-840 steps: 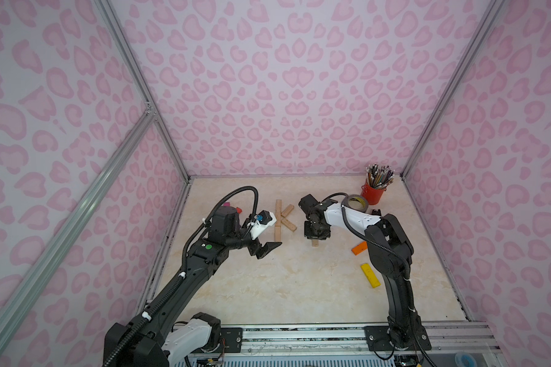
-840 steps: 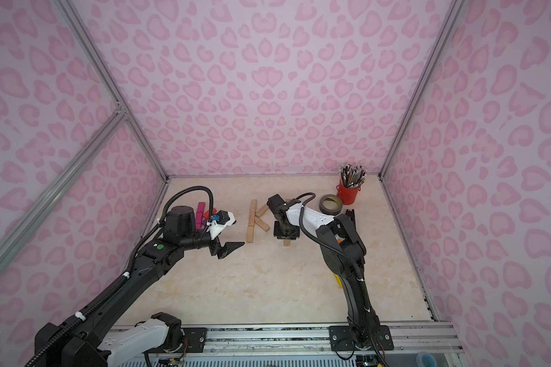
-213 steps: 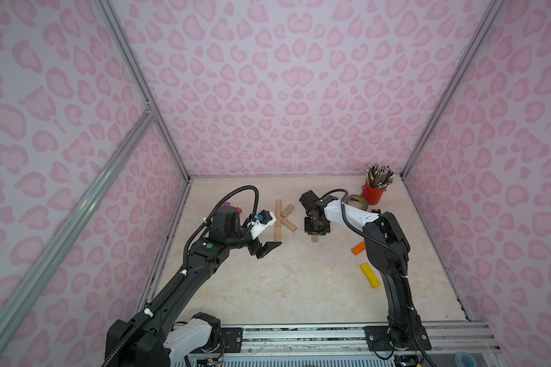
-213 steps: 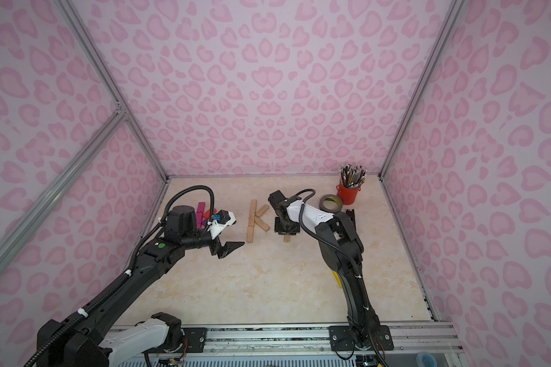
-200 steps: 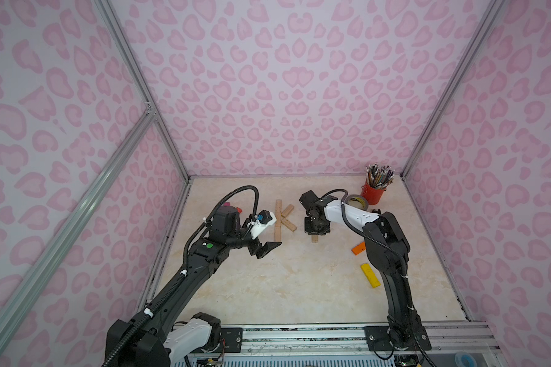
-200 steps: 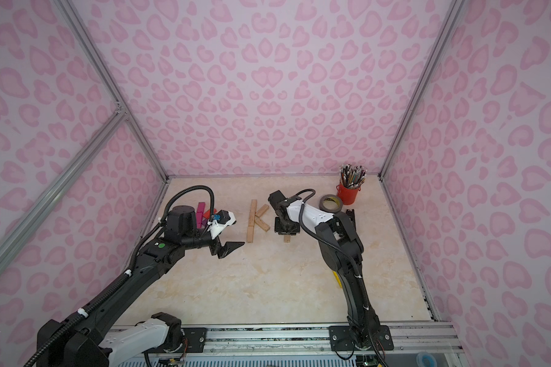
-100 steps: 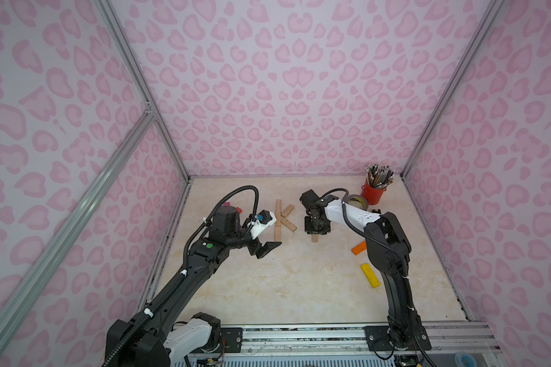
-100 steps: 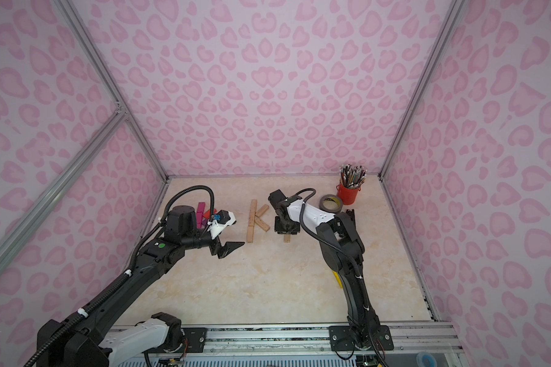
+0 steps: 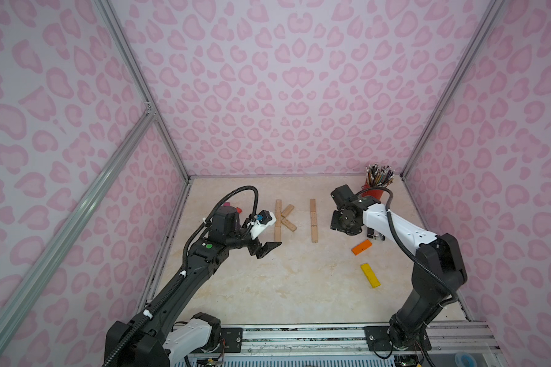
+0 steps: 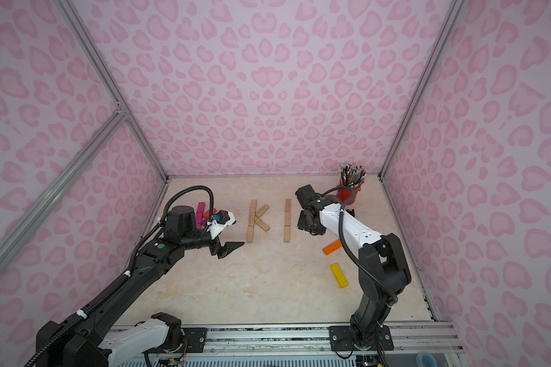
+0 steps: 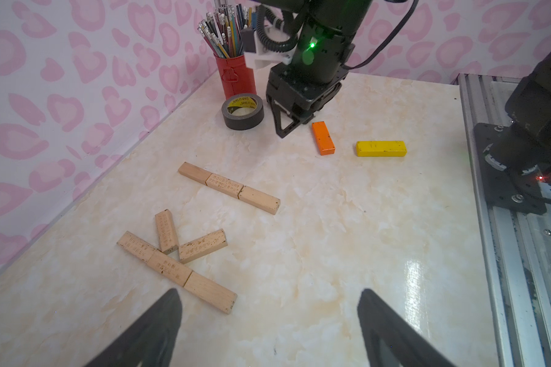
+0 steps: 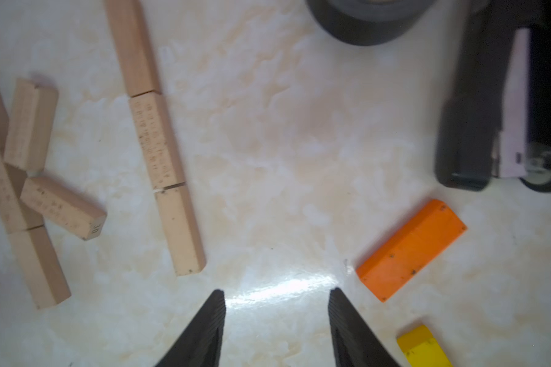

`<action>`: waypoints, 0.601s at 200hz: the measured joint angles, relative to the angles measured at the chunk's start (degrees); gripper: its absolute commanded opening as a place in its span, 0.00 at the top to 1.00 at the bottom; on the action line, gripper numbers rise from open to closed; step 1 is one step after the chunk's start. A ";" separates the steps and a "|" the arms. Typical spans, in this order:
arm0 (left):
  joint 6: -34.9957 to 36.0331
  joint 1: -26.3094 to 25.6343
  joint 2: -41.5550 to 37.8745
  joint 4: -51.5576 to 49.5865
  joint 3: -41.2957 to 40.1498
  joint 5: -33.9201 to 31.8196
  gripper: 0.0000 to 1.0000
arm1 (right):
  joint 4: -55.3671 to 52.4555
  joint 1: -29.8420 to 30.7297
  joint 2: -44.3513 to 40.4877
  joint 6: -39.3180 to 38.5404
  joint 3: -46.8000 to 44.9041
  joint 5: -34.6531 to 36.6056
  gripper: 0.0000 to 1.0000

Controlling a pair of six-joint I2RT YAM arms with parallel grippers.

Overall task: Assemble the letter k with building blocks
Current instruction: Pick up the building block from the center of the board.

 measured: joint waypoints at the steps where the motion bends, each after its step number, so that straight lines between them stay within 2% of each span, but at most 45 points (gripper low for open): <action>1: 0.00 0.00 0.00 0.00 0.00 0.02 0.11 | -0.02 -0.17 -0.17 0.11 -0.24 0.02 0.48; 47: 0.00 -0.39 0.04 0.00 0.00 0.24 0.11 | -1.03 -8.26 -3.96 7.65 -9.51 0.96 0.51; 80: 0.00 -1.44 0.22 0.00 0.00 0.28 0.11 | -1.29 -10.82 -1.88 11.26 -10.47 0.46 0.51; 120: 0.02 -2.16 0.33 0.00 0.00 0.42 0.11 | -0.83 -12.57 1.68 11.52 -10.12 -1.18 0.50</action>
